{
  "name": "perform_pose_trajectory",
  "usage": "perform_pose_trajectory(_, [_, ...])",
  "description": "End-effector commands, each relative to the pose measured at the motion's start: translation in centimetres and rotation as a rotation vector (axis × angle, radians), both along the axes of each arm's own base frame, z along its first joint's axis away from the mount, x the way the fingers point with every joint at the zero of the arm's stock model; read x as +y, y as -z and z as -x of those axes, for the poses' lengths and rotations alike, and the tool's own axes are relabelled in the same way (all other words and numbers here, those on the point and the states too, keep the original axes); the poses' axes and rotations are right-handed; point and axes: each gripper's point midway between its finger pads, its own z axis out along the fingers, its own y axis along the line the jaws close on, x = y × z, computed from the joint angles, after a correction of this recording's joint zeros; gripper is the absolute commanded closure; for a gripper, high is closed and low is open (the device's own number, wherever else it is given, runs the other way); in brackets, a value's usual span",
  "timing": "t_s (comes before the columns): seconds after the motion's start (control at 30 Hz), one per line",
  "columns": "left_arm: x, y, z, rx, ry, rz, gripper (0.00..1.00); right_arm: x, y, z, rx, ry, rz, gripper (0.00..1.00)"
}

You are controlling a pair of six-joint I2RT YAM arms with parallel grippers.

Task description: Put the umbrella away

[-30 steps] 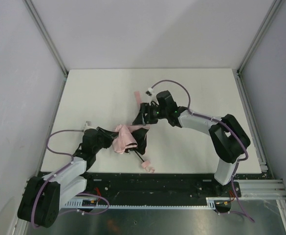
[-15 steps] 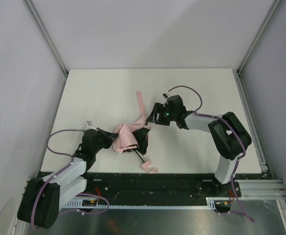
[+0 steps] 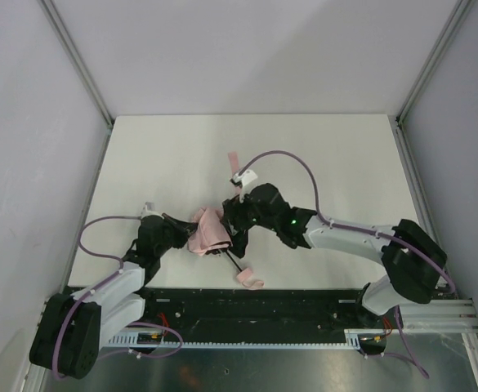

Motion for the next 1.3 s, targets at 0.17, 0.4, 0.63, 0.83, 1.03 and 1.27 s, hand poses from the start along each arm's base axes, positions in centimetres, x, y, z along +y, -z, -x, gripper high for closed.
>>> perform_pose_trajectory(0.17, [-0.3,-1.0,-0.5,-0.03,0.007,0.01,1.0,6.3,3.4,2.4,0.018,-0.19,0.052,0.23])
perform_pose_trajectory(0.4, [-0.3,-1.2,-0.7,-0.031,-0.001,0.018,1.0,7.5,7.9,3.1,0.079,-0.191,0.128,0.21])
perform_pose_trajectory(0.63, [-0.7,-1.5,-0.9,-0.027,-0.001,0.027,1.0,7.2,13.2,4.0,0.15,-0.146,0.275,0.23])
perform_pose_trajectory(0.83, [-1.1,-1.5,-0.9,-0.02,-0.003,0.035,1.0,5.2,17.5,4.0,0.18,-0.075,0.458,0.19])
perform_pose_trajectory(1.03, [-1.1,-1.5,-0.6,-0.031,0.0,0.03,1.0,3.3,20.1,4.9,0.201,-0.034,0.617,0.25])
perform_pose_trajectory(1.27, [-0.3,-2.7,0.3,-0.106,0.005,0.006,0.68,2.1,21.6,5.5,0.254,-0.031,0.661,0.84])
